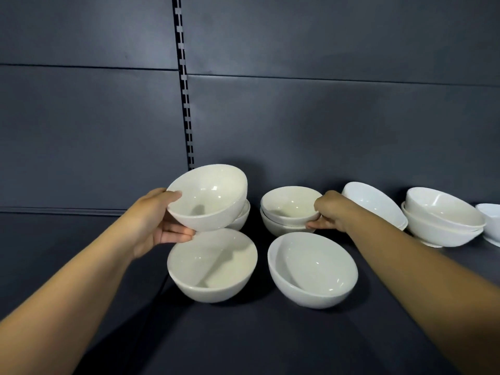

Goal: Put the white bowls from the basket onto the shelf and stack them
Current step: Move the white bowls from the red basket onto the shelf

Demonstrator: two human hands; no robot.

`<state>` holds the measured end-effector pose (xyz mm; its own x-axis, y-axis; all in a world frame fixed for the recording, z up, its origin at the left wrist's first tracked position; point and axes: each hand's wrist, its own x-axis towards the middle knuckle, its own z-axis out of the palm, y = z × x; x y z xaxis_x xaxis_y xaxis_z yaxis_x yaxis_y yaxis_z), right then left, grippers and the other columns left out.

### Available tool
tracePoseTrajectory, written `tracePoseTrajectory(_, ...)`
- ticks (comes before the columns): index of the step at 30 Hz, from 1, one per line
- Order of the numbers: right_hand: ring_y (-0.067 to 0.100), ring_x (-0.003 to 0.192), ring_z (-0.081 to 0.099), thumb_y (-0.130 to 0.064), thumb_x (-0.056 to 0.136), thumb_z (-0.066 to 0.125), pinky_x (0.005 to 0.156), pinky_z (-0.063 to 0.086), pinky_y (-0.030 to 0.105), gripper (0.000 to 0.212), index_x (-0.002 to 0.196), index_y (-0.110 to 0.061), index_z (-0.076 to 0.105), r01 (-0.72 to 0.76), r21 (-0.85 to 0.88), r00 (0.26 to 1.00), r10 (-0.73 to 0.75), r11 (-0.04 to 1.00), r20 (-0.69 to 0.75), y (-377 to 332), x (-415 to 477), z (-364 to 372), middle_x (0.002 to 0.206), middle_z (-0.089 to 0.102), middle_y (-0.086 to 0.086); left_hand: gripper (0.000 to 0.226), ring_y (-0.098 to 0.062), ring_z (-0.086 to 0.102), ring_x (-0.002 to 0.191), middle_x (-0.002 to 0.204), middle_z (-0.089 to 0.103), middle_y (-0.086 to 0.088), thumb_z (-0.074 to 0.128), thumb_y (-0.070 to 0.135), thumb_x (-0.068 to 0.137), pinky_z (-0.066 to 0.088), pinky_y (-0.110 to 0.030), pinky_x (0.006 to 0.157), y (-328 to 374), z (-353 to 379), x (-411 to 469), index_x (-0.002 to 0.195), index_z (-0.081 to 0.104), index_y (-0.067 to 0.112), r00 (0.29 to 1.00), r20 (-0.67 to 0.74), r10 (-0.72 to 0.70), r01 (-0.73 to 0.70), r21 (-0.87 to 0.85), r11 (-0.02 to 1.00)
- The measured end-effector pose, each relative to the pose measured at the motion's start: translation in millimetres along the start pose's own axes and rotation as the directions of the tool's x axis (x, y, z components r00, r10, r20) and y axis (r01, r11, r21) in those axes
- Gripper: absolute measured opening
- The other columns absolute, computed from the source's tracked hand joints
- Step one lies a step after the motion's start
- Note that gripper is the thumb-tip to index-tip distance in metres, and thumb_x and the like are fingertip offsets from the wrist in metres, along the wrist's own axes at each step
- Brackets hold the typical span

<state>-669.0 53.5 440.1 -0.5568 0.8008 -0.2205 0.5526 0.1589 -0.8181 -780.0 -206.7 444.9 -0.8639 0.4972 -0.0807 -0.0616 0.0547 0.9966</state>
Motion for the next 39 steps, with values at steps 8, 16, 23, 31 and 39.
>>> tracePoseTrajectory(8, 0.034, 0.044, 0.059, -0.001, 0.091, 0.026, 0.053, 0.053, 0.033, 0.023, 0.107, 0.001, 0.042, -0.046, -0.055, 0.999, 0.045, 0.997, -0.023, 3.6, 5.2, 5.7, 0.067, 0.054, 0.024, 0.025, -0.019, 0.060, 0.042, 0.072, 0.055, -0.014, 0.037, 0.022, 0.098, 0.051, -0.025, 0.036, 11.2, 12.4, 35.8, 0.114, 0.047, 0.006, 0.994, -0.105, 0.017, 0.000, 0.161, 0.987)
tracePoseTrajectory(16, 0.043, 0.071, 0.060, 0.000, 0.091, 0.021, 0.080, 0.053, 0.048, 0.039, 0.125, 0.007, 0.040, -0.091, 0.048, 0.995, 0.092, 0.995, -0.031, 4.6, -3.7, 7.1, 0.102, 0.061, 0.032, 0.027, -0.022, 0.051, 0.023, 0.066, 0.049, -0.018, 0.035, 0.014, 0.096, 0.043, -0.018, 0.029, -1.2, 21.3, 82.0, 0.115, 0.046, -0.001, 0.981, -0.191, -0.038, 0.103, 0.345, 0.933)
tracePoseTrajectory(23, 0.044, 0.075, 0.063, 0.000, 0.091, 0.021, 0.078, 0.053, 0.048, 0.035, 0.119, 0.005, 0.041, -0.098, 0.074, 0.994, 0.101, 0.992, -0.037, 5.5, -4.8, 8.3, 0.106, 0.061, 0.036, 0.034, -0.027, 0.056, 0.053, 0.055, 0.052, -0.012, 0.039, 0.019, 0.093, 0.051, -0.036, 0.067, -5.9, 27.1, 102.7, 0.061, 0.043, 0.009, 0.968, -0.244, 0.061, 0.092, 0.570, 0.817)
tracePoseTrajectory(31, 0.030, 0.045, 0.054, -0.002, 0.091, 0.022, 0.038, 0.046, 0.025, 0.016, 0.085, 0.002, 0.037, -0.117, 0.010, 0.991, 0.118, 0.993, -0.060, 4.6, -5.8, 7.9, 0.080, 0.058, 0.027, 0.021, -0.028, 0.053, 0.088, 0.096, 0.055, -0.017, 0.047, 0.016, 0.094, 0.043, -0.036, 0.080, -23.5, 23.4, 111.3, 0.089, 0.057, -0.001, 0.982, -0.186, 0.019, 0.050, 0.361, 0.931)
tracePoseTrajectory(39, 0.022, 0.014, 0.041, -0.002, 0.092, 0.026, 0.027, 0.038, 0.016, 0.030, 0.066, 0.005, 0.038, -0.137, -0.155, 0.987, 0.121, 0.978, -0.107, 0.5, 1.2, 8.5, 0.036, 0.050, 0.018, 0.028, -0.027, 0.053, 0.088, 0.096, 0.056, -0.016, 0.047, 0.015, 0.093, 0.041, -0.036, 0.076, -26.5, 31.2, 119.7, 0.110, 0.056, -0.005, 0.989, -0.148, -0.025, 0.066, 0.280, 0.958)
